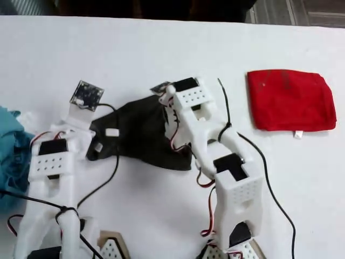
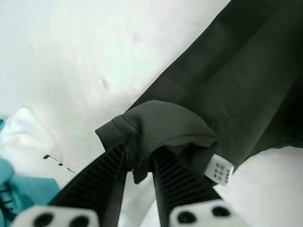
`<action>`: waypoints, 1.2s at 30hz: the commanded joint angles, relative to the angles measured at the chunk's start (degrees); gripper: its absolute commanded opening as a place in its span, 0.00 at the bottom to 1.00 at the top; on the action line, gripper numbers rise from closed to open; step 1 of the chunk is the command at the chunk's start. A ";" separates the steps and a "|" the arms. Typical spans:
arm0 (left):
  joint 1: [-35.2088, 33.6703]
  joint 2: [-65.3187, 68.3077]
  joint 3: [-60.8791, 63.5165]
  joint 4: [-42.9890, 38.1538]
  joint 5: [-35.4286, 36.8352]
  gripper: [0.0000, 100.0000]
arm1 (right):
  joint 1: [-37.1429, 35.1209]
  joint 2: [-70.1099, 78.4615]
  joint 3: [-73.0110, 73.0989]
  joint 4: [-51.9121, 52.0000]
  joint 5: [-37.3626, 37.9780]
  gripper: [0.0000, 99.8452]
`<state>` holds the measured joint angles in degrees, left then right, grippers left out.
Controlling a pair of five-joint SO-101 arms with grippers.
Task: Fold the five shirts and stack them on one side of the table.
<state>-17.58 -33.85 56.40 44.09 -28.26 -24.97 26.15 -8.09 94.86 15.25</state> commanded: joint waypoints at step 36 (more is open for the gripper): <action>0.79 0.00 -0.40 -0.70 0.09 0.03 | -4.00 1.27 4.66 -0.92 0.18 0.15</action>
<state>-17.23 -33.85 56.40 44.09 -28.26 -27.52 26.68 -3.25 94.86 15.25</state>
